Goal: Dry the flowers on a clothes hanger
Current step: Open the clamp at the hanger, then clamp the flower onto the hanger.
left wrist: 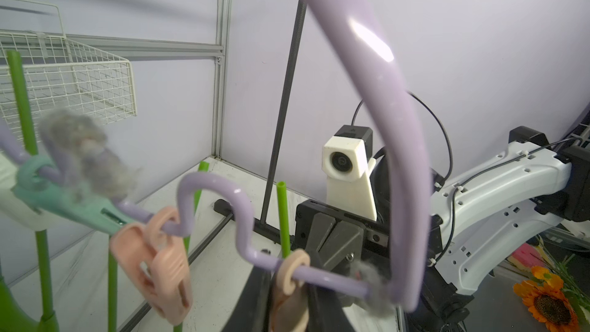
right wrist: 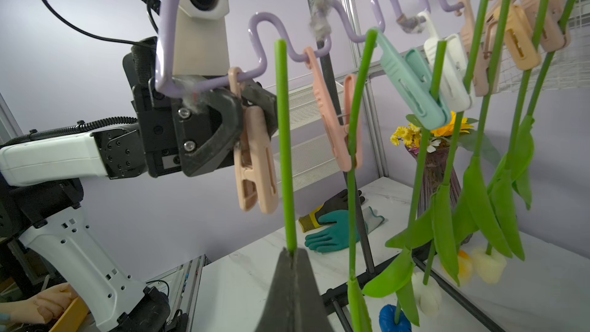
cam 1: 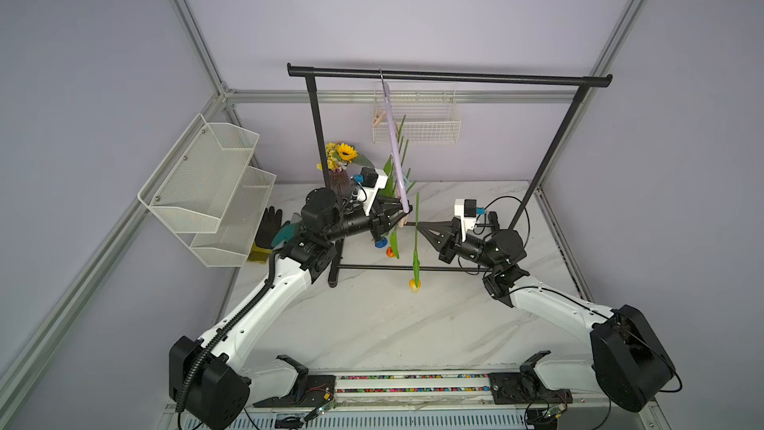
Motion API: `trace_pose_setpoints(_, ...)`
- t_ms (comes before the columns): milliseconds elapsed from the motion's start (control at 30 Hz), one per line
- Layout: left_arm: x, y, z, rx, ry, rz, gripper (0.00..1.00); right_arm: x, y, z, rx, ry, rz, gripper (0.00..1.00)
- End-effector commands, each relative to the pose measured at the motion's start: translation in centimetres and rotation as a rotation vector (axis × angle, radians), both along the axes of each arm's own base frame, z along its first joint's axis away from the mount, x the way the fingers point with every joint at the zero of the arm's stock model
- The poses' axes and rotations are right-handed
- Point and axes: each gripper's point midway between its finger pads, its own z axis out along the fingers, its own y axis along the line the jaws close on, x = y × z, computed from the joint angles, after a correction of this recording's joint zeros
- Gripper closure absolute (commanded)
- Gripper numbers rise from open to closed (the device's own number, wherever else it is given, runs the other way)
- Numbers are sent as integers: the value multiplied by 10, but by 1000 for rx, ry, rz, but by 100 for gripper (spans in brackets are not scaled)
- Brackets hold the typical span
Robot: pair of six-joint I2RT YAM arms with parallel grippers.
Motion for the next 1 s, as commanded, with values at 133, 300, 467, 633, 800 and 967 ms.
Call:
trace_pose_setpoints(133, 7, -1, 28, -94, -24, 56, 93, -15, 5, 6, 95, -54, -33, 100)
trace_pose_setpoints(300, 10, -3, 26, -96, -11, 64, 93, -24, 11, -5, 77, -102, -46, 100)
trace_pose_setpoints(467, 10, -4, 29, -107, -4, 66, 93, -25, 9, -8, 72, -158, -93, 100)
trace_pose_setpoints(633, 10, -5, 29, -109, 2, 63, 93, -18, 14, -11, 68, -184, -118, 100)
trace_pose_setpoints(800, 9, -6, 31, -112, 4, 56, 93, -11, 23, -11, 73, -198, -111, 100)
trace_pose_setpoints(967, 8, -7, 32, -111, 6, 55, 94, -4, 28, -9, 77, -204, -111, 100)
